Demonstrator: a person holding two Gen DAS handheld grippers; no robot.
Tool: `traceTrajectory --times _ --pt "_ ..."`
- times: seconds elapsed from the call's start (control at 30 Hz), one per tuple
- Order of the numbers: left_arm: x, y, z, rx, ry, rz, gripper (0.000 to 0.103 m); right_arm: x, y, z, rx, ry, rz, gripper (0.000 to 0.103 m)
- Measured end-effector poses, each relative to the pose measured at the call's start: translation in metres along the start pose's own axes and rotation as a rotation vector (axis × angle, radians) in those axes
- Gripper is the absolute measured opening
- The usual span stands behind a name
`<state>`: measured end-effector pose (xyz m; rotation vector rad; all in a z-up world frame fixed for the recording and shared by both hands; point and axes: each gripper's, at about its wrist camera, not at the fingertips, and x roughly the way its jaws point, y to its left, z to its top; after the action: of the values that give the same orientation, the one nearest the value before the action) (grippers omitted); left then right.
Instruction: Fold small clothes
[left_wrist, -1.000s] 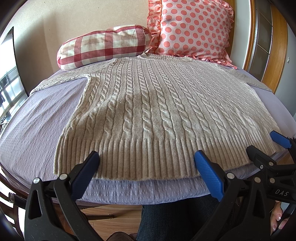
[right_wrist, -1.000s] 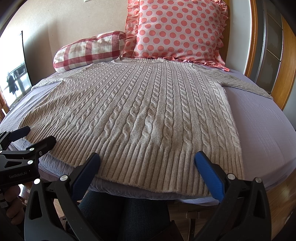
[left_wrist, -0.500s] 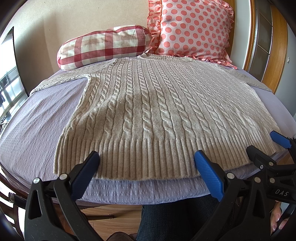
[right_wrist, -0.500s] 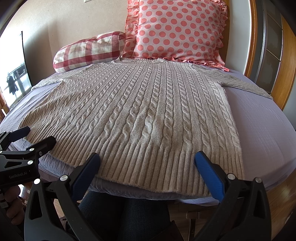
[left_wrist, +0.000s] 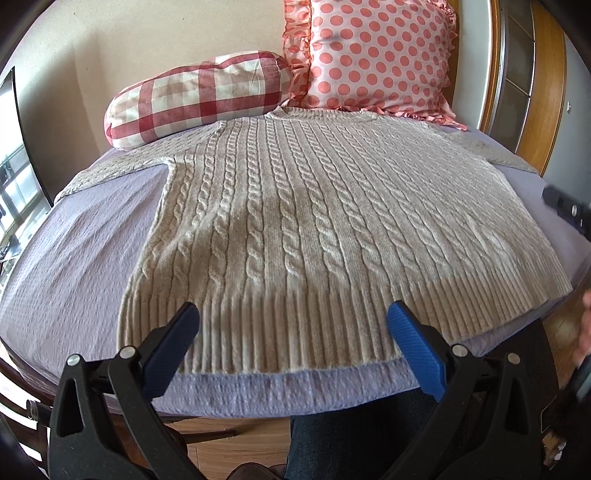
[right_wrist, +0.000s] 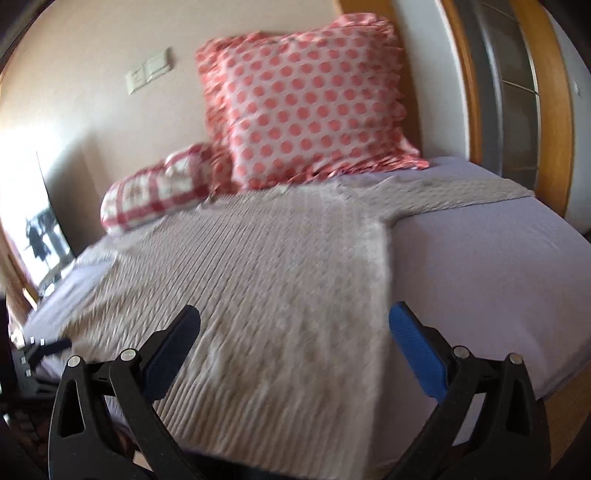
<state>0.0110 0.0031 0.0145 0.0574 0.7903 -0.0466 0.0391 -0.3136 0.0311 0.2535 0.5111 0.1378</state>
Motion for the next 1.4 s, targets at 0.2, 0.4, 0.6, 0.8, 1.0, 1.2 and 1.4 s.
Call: traceTrajectory --times 0.2,0.4,0.6,0.8,1.0,1.2,1.4 --pt "-0.017 0.037 0.037 -0.082 -0.144 0.036 0.101 0.030 -0.148 0.104 0.349 -0.033 -0.168 0.102" --pt "-0.010 0.083 0.067 -0.286 -0.236 0.130 0.101 0.092 -0.264 0.151 0.615 0.003 -0.302 0.058" --pt "0.002 0.128 0.078 -0.494 -0.262 0.155 0.101 0.143 -0.326 0.156 0.766 0.043 -0.435 0.048" --pt "0.018 0.144 0.087 -0.501 -0.232 0.199 0.101 0.163 -0.350 0.148 0.856 0.038 -0.488 0.042" --pt "0.025 0.156 0.086 -0.491 -0.217 0.172 0.101 0.155 -0.347 0.151 0.810 -0.052 -0.439 0.009" --pt "0.029 0.207 0.080 -0.662 -0.187 0.048 0.101 0.134 -0.181 0.223 0.312 -0.183 -0.211 0.009" --pt "0.039 0.267 0.087 -0.788 -0.133 0.012 0.101 0.153 0.054 0.208 -0.108 -0.078 0.209 0.009"
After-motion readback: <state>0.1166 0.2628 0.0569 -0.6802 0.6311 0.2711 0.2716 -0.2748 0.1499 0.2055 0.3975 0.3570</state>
